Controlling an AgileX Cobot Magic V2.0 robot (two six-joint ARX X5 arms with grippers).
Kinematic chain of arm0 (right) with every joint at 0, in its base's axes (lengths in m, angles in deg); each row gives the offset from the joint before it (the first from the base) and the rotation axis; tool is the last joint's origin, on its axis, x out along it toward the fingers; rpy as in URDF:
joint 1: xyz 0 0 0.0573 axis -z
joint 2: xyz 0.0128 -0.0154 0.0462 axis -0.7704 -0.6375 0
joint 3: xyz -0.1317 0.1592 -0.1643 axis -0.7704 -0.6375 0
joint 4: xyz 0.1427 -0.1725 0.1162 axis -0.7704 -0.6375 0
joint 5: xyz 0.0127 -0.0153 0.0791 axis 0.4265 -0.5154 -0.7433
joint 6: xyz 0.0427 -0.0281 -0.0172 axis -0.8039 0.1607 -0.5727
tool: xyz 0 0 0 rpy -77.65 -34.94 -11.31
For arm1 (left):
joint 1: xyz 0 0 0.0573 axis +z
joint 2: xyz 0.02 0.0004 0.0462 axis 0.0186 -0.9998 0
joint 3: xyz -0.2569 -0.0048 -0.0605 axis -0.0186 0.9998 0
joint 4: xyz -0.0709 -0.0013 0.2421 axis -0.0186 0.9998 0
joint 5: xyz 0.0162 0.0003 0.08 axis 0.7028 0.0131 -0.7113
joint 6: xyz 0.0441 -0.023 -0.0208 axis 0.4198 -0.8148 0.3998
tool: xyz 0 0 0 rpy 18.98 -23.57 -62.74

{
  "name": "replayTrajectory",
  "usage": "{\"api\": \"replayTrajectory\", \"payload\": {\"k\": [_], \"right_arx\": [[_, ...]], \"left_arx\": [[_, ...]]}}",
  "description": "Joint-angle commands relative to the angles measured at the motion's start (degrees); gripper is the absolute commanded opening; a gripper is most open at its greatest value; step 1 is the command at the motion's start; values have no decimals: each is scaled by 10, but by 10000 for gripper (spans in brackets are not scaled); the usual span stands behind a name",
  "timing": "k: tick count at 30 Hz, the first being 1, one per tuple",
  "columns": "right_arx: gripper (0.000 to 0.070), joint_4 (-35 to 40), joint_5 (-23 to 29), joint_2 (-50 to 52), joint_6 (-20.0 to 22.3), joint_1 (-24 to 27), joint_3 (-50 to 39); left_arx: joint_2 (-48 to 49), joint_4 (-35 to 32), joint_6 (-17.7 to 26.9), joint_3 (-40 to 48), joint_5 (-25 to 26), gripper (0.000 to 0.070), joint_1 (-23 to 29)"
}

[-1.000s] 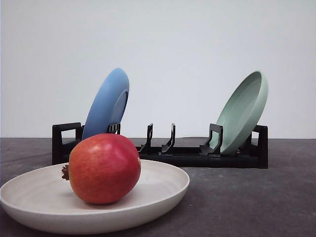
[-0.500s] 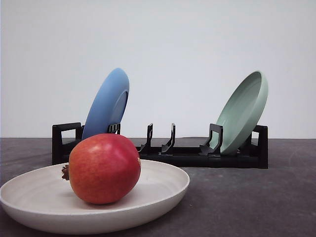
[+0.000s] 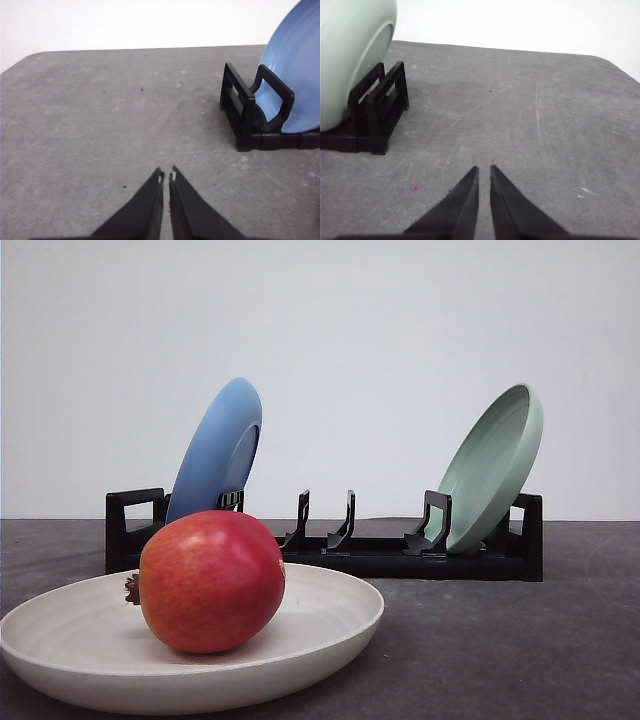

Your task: Place pomegranate in white plate

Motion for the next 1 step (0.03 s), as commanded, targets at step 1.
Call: {"api": "replayTrajectory", "payload": {"k": [1], "right_arx": [[37, 8, 2, 2, -6, 0, -3]], "left_arx": [[1, -1, 1, 7, -3, 3, 0]]}}
